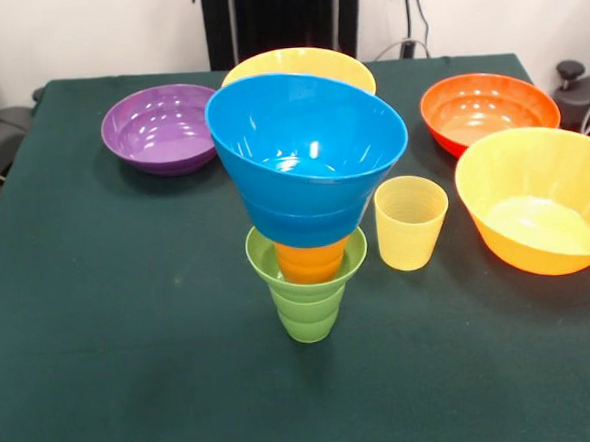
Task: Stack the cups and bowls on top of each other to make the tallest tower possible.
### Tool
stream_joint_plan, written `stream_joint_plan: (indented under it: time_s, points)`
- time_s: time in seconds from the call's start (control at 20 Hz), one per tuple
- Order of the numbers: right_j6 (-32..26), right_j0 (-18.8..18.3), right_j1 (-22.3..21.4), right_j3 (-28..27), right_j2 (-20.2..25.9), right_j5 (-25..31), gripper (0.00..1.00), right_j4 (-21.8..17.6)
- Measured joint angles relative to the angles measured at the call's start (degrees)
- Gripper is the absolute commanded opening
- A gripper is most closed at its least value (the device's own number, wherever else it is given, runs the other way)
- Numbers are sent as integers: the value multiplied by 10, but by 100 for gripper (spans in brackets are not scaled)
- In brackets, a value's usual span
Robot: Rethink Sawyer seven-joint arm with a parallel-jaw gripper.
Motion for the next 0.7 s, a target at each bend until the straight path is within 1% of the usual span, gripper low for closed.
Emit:
stream_joint_plan:
  time_s: [0.05, 0.15, 0.2, 0.3, 0.35, 0.55, 0.6, 0.7]
  points:
    - [0, -17, -2, 5, 0, -1, 100, -6]
    - [0, -37, -3, 13, 1, -6, 100, -15]
    - [0, -56, -3, 25, 3, -11, 100, -26]
    - [0, -72, -3, 37, 4, -16, 100, -36]
    - [0, -91, -3, 54, 6, -23, 100, -51]
    - [0, -118, -3, 87, 8, -34, 100, -80]
    - [0, -130, -3, 106, 8, -39, 100, -97]
    - [0, -137, -3, 118, 9, -44, 100, -106]
